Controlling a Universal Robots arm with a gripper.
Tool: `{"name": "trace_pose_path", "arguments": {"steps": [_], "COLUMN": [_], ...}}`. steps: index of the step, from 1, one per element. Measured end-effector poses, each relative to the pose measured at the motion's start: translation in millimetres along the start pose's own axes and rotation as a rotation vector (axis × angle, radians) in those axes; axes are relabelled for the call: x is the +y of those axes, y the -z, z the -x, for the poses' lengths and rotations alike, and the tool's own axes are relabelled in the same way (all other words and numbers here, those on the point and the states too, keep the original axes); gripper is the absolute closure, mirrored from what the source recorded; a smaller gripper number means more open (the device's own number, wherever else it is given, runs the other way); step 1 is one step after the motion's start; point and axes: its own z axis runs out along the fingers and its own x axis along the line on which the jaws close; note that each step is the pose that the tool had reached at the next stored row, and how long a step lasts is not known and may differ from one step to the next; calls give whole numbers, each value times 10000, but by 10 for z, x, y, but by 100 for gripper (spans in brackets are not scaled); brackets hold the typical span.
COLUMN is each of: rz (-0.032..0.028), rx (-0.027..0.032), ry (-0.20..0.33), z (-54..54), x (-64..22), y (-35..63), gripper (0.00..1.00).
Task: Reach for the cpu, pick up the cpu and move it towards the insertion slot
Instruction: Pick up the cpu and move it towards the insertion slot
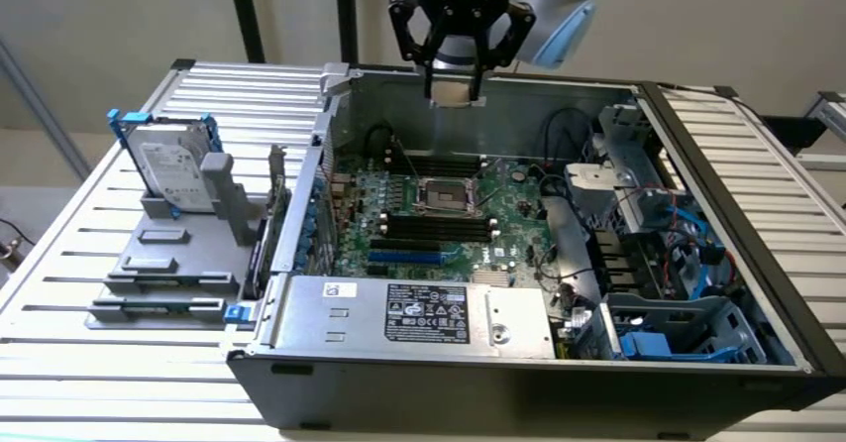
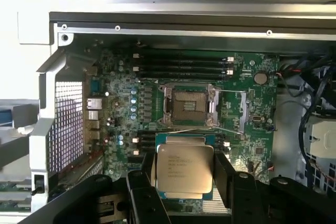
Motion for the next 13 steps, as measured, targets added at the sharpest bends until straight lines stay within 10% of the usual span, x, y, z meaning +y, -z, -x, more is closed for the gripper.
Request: {"name": "trace_pose_path", "arguments": {"steps": [13], "rz": [-1], "rx": [1], "ry": [-92], "z": [94], "x": [74], "y": [-77], "gripper": [46]}}
